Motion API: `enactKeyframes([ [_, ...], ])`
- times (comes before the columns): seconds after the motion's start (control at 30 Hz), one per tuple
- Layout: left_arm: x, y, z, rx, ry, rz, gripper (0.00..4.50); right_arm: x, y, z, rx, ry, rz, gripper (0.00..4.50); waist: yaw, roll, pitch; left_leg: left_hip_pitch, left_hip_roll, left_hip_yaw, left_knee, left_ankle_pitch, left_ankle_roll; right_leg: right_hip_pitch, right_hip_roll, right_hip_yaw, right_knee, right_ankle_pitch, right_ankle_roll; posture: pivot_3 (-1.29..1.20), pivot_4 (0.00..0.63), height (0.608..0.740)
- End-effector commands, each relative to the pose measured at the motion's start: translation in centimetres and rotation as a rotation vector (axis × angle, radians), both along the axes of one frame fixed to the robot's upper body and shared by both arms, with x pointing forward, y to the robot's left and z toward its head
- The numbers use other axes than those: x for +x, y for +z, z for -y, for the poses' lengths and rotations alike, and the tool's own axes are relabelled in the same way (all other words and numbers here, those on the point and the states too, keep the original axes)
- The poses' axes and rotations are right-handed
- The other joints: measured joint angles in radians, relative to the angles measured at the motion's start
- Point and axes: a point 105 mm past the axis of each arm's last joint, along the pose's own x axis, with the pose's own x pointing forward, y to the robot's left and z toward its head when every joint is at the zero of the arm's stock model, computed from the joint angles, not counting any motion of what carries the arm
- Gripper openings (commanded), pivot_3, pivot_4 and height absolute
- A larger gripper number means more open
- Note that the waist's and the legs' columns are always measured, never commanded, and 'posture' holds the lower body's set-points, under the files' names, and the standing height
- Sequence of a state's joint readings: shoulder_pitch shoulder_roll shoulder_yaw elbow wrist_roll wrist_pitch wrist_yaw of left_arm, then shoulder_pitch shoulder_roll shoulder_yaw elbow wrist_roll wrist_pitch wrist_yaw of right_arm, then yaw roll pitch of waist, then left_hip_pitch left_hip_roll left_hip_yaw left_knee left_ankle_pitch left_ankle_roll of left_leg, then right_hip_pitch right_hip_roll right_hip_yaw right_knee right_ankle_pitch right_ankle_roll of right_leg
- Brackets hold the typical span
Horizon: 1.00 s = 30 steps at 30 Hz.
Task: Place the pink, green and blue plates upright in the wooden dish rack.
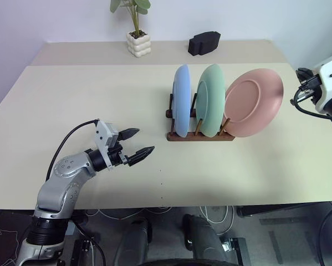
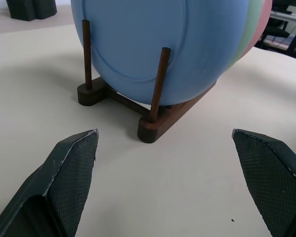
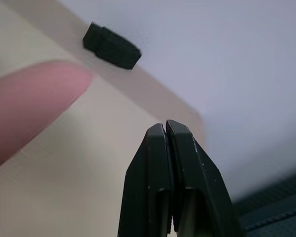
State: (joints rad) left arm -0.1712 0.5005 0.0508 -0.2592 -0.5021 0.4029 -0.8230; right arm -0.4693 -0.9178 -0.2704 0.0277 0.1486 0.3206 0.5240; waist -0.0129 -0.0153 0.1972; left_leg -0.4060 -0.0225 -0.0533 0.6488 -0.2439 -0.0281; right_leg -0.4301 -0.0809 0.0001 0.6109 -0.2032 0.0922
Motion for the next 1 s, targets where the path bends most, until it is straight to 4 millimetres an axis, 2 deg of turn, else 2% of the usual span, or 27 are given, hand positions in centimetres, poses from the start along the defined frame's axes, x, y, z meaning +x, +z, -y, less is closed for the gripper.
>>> enactKeyframes([
  [0.03,0.0,1.1,0.3,0.0,-0.014,0.058,4.5,-0.5,0.4,-1.6,-0.016,0.079,0.013,0.03,0.001,0.0,0.0,0.0,0.0,0.0,0.0,0.0,0.0,0.0,0.0,0.0,0.0,0.0,0.0,0.0,0.15,0.736],
  [0.17,0.0,1.2,0.3,0.003,-0.014,0.06,4.5,-0.9,0.2,-3.6,0.001,0.183,0.003,0.03,0.0,0.0,0.0,0.0,0.0,0.0,0.0,0.0,0.0,0.0,0.0,0.0,0.0,0.0,0.0,0.0,0.15,0.736],
  [0.5,-0.1,1.1,0.2,0.005,-0.014,0.059,4.5,-1.5,0.7,-5.6,0.017,0.279,0.017,0.03,0.002,0.0,0.0,0.0,0.0,0.0,0.001,0.0,0.0,0.0,0.0,0.0,0.0,0.0,0.0,0.0,0.15,0.736],
  [0.73,-0.1,1.1,0.2,0.004,-0.012,0.059,4.5,-2.7,1.1,-8.4,0.04,0.434,0.033,0.03,0.001,0.0,0.0,0.0,0.0,0.0,0.001,0.0,0.0,0.0,0.0,0.0,0.0,0.0,0.0,0.0,0.15,0.736],
  [0.83,0.0,1.1,0.2,0.003,-0.009,0.06,4.5,-2.2,1.3,-7.8,0.032,0.386,0.041,0.03,0.002,0.0,0.0,0.0,0.0,0.0,0.001,0.0,0.0,0.0,0.0,0.0,0.0,0.0,0.0,0.0,0.15,0.736],
  [1.0,0.0,1.1,0.2,0.004,0.003,0.061,4.5,-0.4,2.1,-4.1,0.043,0.189,0.096,0.03,0.001,0.0,0.0,0.0,0.0,0.0,0.001,0.0,0.0,0.0,0.0,0.0,0.0,0.0,0.0,0.0,0.15,0.736],
])
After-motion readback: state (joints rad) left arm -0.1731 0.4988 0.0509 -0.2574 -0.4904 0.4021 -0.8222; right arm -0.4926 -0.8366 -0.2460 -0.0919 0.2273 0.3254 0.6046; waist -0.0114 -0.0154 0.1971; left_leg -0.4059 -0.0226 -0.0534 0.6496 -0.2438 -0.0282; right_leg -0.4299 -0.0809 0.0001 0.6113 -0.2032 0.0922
